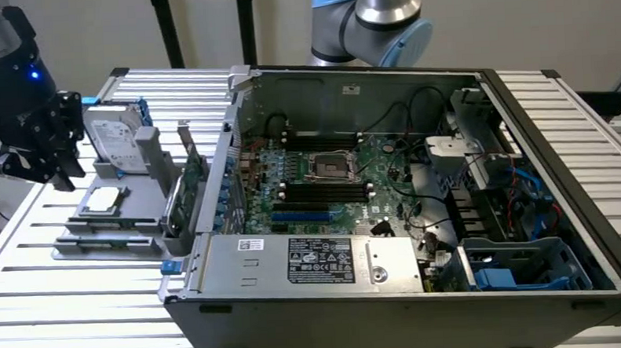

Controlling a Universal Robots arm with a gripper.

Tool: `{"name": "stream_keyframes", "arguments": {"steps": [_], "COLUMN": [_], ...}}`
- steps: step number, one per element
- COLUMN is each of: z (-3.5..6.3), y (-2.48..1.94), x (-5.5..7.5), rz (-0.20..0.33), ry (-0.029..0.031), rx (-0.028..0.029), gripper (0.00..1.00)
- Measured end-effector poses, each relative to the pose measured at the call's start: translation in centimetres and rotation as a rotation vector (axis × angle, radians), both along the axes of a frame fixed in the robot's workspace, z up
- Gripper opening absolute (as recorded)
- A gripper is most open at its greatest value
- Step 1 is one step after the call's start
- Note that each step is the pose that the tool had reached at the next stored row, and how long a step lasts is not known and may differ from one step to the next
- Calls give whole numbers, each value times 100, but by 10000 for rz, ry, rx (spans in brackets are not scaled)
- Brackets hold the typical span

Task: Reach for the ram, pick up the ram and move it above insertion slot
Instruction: 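Pick up the ram and move it above insertion slot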

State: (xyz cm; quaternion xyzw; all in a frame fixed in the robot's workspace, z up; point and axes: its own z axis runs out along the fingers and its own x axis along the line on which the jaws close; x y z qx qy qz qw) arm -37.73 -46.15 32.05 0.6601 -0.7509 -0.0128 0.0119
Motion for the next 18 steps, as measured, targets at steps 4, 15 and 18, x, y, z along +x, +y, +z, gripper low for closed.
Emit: {"name": "stream_keyframes", "arguments": {"steps": [4,15,18], "z": [-73,-273,-329], "y": [0,0,0], "x": [-1,-1,-1], "rz": [36,163,191], "ry": [0,1,1], "rx": [0,0,-1], "gripper": [31,31,31]}}
